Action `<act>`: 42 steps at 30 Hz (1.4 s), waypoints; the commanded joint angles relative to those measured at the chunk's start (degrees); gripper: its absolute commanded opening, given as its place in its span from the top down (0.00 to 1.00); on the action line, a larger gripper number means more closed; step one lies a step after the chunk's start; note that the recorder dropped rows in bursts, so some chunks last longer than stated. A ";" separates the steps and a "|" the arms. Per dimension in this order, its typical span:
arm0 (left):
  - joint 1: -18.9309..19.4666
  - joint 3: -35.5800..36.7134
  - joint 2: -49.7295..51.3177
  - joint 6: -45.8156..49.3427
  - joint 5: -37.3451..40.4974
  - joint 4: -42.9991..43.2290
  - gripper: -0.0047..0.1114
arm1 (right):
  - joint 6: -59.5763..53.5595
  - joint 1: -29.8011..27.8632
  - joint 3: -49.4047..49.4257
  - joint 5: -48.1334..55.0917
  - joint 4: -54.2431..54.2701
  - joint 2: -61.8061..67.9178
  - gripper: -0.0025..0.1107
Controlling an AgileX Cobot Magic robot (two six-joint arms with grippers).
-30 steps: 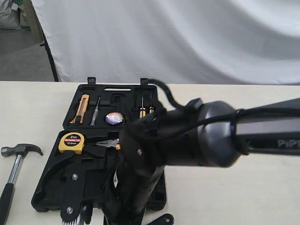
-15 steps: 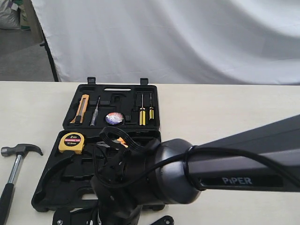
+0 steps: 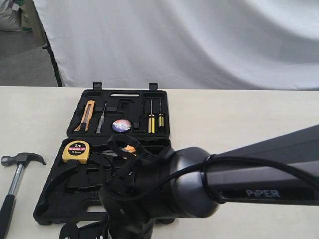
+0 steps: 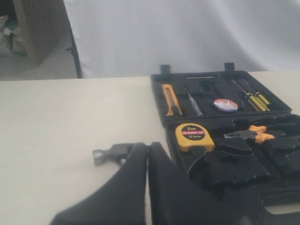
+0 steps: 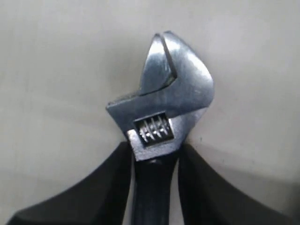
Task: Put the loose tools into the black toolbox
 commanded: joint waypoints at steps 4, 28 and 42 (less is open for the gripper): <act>0.20 0.18 -0.18 -0.44 -0.01 -0.47 0.95 | 0.23 -0.17 0.26 1.93 -1.30 -7.97 0.98; 0.20 0.18 -0.18 -0.44 -0.01 -0.47 0.95 | 1.69 -16.10 0.26 1.14 -1.65 -15.05 0.98; 0.20 0.18 -0.18 -0.44 -0.01 -0.47 0.95 | 2.32 -24.21 0.26 -4.30 9.22 -13.74 0.98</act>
